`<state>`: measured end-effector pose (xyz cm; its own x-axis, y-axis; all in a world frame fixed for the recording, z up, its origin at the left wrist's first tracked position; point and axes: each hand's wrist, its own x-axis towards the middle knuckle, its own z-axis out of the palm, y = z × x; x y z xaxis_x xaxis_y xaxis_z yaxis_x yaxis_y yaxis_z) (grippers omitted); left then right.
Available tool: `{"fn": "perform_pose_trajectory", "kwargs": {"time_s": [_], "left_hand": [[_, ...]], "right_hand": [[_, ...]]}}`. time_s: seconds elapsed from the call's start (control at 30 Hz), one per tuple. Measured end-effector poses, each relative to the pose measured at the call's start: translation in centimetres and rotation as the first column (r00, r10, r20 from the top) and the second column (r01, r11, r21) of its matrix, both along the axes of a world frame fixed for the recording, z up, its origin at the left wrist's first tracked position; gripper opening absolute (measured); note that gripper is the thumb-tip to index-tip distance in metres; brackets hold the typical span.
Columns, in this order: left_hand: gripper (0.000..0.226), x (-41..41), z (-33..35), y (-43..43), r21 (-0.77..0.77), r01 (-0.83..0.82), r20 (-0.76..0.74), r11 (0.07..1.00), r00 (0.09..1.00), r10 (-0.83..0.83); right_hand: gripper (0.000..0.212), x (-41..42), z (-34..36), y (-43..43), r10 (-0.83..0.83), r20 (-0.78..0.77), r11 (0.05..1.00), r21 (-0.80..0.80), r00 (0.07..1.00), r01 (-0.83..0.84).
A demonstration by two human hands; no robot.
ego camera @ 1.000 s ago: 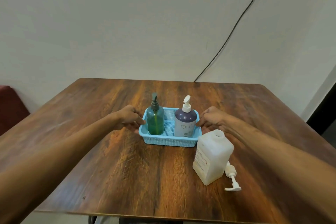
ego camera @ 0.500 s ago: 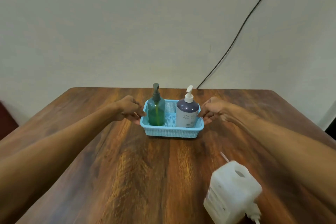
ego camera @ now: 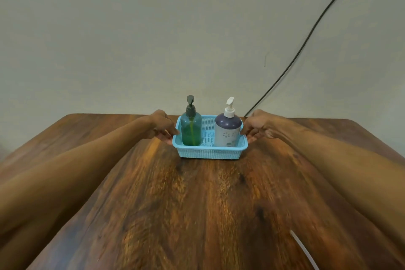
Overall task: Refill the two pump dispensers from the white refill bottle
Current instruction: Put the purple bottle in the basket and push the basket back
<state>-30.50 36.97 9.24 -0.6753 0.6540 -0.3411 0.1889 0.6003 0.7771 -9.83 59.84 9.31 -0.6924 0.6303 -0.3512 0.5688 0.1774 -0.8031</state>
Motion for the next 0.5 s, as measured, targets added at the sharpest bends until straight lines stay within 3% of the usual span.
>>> {"fn": "perform_pose_trajectory", "kwargs": {"time_s": [0.5], "left_hand": [[0.021, 0.6, -0.9, -0.1, -0.014, -0.026, -0.113, 1.000, 0.993, 0.024]], "right_hand": [[0.021, -0.3, -0.9, -0.3, -0.077, -0.039, 0.997, 0.029, 0.996, 0.078]]}}
